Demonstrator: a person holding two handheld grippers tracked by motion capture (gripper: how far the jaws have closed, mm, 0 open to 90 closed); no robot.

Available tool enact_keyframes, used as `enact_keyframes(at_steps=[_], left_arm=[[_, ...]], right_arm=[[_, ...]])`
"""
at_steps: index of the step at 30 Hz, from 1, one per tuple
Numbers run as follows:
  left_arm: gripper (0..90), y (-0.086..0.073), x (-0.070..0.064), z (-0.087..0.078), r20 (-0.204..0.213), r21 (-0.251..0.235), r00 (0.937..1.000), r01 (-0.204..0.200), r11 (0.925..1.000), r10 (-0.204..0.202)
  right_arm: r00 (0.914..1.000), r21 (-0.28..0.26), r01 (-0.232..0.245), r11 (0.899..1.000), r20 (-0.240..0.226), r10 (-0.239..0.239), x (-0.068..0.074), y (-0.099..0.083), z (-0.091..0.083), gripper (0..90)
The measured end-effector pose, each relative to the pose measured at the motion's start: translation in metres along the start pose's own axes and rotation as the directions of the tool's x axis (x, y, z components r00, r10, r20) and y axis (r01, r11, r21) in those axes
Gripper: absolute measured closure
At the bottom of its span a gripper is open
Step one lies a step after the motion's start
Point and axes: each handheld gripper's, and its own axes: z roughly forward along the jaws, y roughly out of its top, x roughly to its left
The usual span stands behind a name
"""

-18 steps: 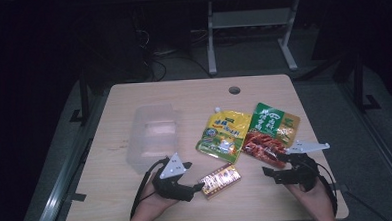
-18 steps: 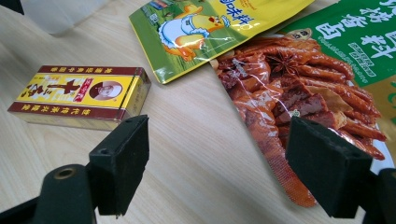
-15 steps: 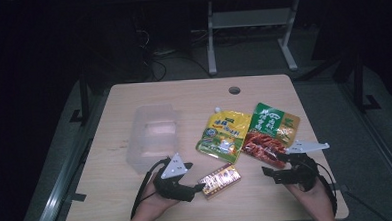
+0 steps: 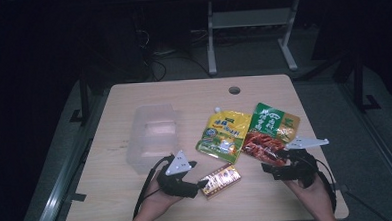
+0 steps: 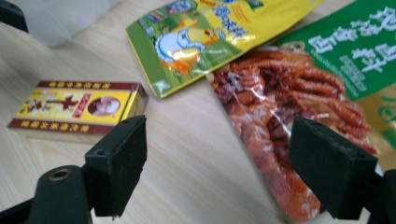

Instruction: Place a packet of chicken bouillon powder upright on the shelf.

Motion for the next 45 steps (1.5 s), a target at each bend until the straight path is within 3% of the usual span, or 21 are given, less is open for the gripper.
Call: enact_keyframes(at_steps=[4,11,25,27,32,36,45], left_arm=[[32.6,0.004,0.004,0.002,0.001,0.011,1.0000,0.001,0.9999,-0.001],[35.7,0.016,0.009,0.013,-0.004,-0.002,0.9996,0.029,0.9996,-0.029],[43.2,0.037,0.017,0.040,-0.029,0.027,0.9992,0.027,0.9993,-0.026],[44.2,0.039,0.018,0.041,-0.031,0.029,0.9992,0.025,0.9993,-0.024],[46.1,0.047,0.027,0.048,-0.021,0.042,0.9978,0.064,0.9971,-0.063],[47.0,0.050,0.031,0.052,-0.030,0.055,0.9984,0.050,0.9972,-0.048],[59.9,0.054,0.038,0.069,-0.050,0.078,0.9959,0.080,0.9938,-0.076]], right_arm=[[1.0000,-0.005,-0.001,1.000,-0.005,0.001,0.000,0.009,-0.001,19.1],[0.9998,0.007,0.008,1.000,-0.018,-0.008,0.001,0.040,0.004,18.1],[0.9997,0.105,0.010,0.994,-0.022,-0.007,-0.010,0.097,0.042,18.0],[0.9998,0.104,0.009,0.994,-0.021,-0.007,-0.010,0.099,0.044,18.1],[0.9998,0.124,0.006,0.992,-0.017,-0.004,-0.014,0.117,0.053,18.1],[0.9997,0.119,0.002,0.993,-0.023,0.001,-0.015,0.126,0.056,18.7],[0.9998,0.156,-0.020,0.988,0.001,0.020,-0.024,0.140,0.079,19.2]])
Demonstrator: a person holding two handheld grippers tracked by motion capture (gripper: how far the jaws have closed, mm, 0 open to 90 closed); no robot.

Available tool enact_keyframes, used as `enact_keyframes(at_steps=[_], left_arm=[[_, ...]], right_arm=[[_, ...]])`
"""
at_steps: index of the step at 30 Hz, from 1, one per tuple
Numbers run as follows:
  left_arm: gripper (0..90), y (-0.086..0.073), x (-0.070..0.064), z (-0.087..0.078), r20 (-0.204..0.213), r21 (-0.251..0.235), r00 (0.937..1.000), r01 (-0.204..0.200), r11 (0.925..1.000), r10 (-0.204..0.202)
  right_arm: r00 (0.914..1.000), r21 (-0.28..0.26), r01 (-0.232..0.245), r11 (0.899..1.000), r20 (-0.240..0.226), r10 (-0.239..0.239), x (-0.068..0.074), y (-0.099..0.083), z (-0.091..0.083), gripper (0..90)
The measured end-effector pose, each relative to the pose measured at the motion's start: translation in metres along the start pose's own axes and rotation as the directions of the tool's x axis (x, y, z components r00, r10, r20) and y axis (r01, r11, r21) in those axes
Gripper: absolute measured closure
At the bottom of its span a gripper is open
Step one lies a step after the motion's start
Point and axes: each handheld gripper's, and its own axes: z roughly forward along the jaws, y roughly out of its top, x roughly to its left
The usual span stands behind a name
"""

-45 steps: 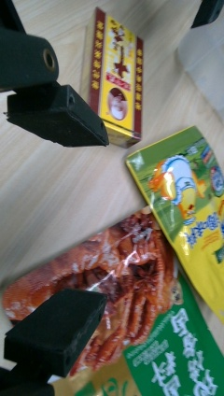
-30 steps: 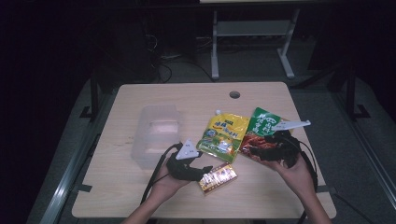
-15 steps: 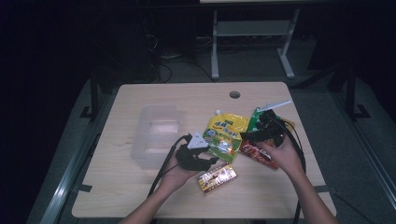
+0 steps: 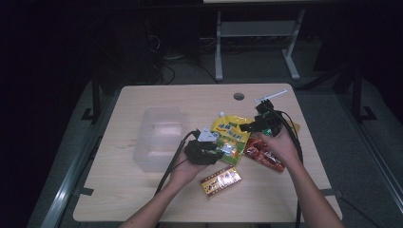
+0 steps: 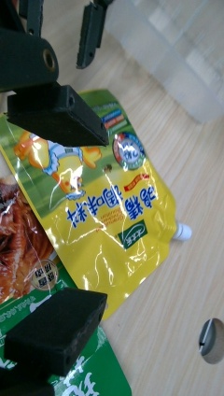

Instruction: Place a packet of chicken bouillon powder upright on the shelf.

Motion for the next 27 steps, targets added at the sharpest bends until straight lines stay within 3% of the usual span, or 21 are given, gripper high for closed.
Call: enact_keyframes(at_steps=[4,15,19,21,27], left_arm=[[62.6,-0.001,0.005,0.008,-0.006,0.023,0.9999,0.015,0.9996,-0.015],[82.3,-0.002,0.010,0.026,-0.049,0.081,0.9984,0.033,0.9962,-0.029],[83.4,-0.002,0.011,0.029,-0.054,0.097,0.9982,0.031,0.9948,-0.026],[83.4,-0.003,0.009,0.031,-0.054,0.099,0.9977,0.047,0.9939,-0.041],[83.2,-0.002,0.008,0.036,-0.059,0.119,0.9978,0.036,0.9923,-0.029]], right_arm=[[0.9999,0.013,-0.010,1.000,0.011,0.010,-0.006,0.001,0.010,19.4],[0.9982,0.042,-0.053,0.998,0.028,0.052,-0.018,0.002,0.034,20.3],[0.9973,0.056,-0.063,0.996,0.040,0.061,-0.021,0.002,0.040,20.5],[0.9948,0.065,-0.091,0.994,0.052,0.088,-0.026,0.000,0.044,21.2],[0.9904,0.085,-0.125,0.988,0.070,0.120,-0.033,-0.003,0.051,21.6]])
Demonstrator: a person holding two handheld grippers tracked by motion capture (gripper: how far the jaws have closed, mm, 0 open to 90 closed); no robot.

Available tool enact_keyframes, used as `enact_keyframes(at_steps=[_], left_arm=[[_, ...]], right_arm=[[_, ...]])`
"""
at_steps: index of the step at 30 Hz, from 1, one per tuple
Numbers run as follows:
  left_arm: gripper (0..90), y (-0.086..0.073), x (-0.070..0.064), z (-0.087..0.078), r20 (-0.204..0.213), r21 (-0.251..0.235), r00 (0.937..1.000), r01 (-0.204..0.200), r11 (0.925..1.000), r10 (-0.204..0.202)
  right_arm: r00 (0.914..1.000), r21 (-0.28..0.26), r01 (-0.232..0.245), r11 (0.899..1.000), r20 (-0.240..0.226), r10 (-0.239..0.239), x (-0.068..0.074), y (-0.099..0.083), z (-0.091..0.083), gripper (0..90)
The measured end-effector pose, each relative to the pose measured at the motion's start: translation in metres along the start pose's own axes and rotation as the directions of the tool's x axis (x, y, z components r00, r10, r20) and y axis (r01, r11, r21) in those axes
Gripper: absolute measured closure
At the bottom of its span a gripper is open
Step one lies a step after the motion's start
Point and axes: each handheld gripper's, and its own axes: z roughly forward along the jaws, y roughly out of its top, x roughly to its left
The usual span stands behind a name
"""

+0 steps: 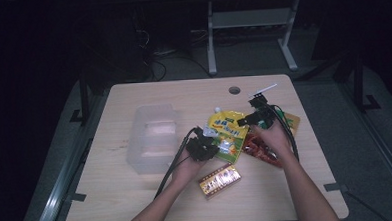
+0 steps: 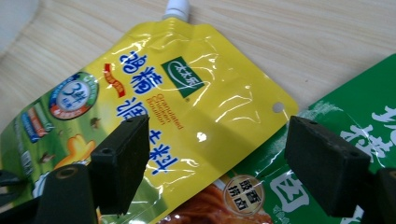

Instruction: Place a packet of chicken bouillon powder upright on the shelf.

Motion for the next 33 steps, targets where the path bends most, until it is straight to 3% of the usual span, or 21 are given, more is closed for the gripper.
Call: enact_keyframes(at_steps=[8,20,24,33], left_arm=[[83.0,0.000,0.000,0.001,-0.001,-0.002,1.0000,0.010,1.0000,-0.010],[82.9,0.002,-0.001,0.002,-0.008,0.013,1.0000,-0.004,0.9999,0.004],[82.8,0.002,-0.002,0.002,-0.009,0.015,0.9999,-0.008,0.9999,0.008],[82.8,0.004,-0.001,0.003,-0.011,0.031,0.9996,-0.027,0.9991,0.028]], right_arm=[[0.9995,0.025,-0.027,0.999,0.015,0.026,-0.008,-0.001,0.010,23.4],[0.9971,0.046,-0.071,0.996,0.029,0.070,-0.014,-0.001,0.020,34.3],[0.9964,0.043,-0.085,0.995,0.000,0.085,-0.014,-0.001,0.024,40.0],[0.9967,0.043,-0.078,0.996,-0.016,0.079,-0.012,-0.002,0.022,48.6]])
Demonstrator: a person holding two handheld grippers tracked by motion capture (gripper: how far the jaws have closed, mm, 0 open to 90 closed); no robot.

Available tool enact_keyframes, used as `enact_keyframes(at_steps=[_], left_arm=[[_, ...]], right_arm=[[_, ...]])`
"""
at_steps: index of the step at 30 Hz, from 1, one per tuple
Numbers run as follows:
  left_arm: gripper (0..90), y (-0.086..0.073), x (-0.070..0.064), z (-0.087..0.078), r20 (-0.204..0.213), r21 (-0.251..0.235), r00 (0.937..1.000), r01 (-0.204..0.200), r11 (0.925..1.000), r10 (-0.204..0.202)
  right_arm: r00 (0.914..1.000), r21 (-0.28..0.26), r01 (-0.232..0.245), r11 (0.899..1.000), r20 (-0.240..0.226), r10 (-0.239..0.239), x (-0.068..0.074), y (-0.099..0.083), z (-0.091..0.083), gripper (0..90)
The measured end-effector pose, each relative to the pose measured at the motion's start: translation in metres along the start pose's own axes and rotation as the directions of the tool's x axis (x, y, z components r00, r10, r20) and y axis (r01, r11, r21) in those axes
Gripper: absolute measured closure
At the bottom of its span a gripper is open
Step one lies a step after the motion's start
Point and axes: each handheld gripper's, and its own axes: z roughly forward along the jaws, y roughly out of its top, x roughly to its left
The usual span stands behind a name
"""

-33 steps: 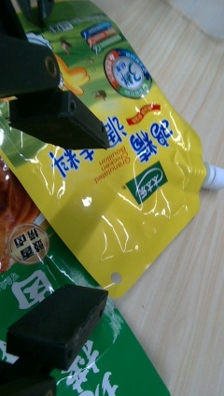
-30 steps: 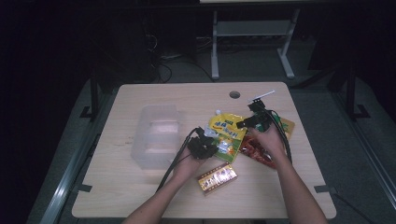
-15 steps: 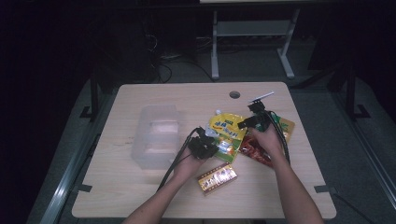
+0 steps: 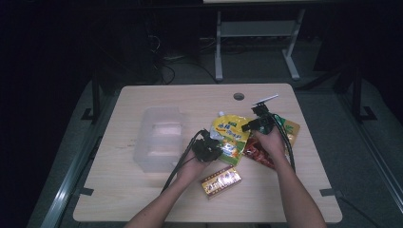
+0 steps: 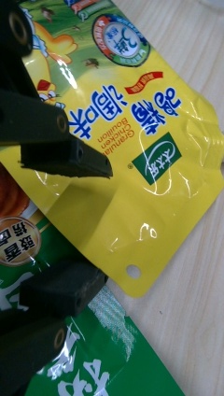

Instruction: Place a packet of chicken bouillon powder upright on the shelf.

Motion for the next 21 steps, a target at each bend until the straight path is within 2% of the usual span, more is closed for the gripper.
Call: enact_keyframes(at_steps=[1,2,3,5,7,15,21], left_arm=[[82.8,0.000,0.000,0.000,0.003,0.000,1.0000,-0.001,1.0000,0.001],[82.8,0.000,0.000,0.000,0.003,0.000,1.0000,-0.001,1.0000,0.001],[82.7,0.001,0.000,0.000,0.005,0.002,1.0000,-0.001,1.0000,0.001],[82.7,0.001,0.000,0.000,0.005,0.004,1.0000,-0.004,1.0000,0.004],[82.7,0.002,0.000,0.000,0.007,0.009,1.0000,-0.006,0.9999,0.006],[82.6,0.002,-0.001,0.001,0.008,0.008,1.0000,-0.007,1.0000,0.006],[82.6,0.002,-0.001,0.002,0.010,0.008,0.9999,-0.002,1.0000,0.002]], right_arm=[[0.9998,-0.002,0.018,1.000,0.000,-0.018,0.001,0.000,-0.001,52.4],[0.9998,-0.002,0.018,1.000,0.000,-0.018,0.001,0.000,-0.001,52.4],[0.9994,-0.006,0.023,1.000,-0.026,-0.023,0.002,0.000,-0.003,55.5],[0.9991,-0.009,0.024,1.000,-0.035,-0.024,0.003,0.000,-0.002,56.5],[0.9972,-0.004,0.046,0.999,-0.059,-0.046,0.005,0.002,-0.002,58.6],[0.9973,0.017,0.067,0.998,-0.032,-0.066,0.012,0.006,0.004,60.6],[0.9987,0.041,0.049,0.998,-0.017,-0.048,0.008,0.007,0.009,60.4]])
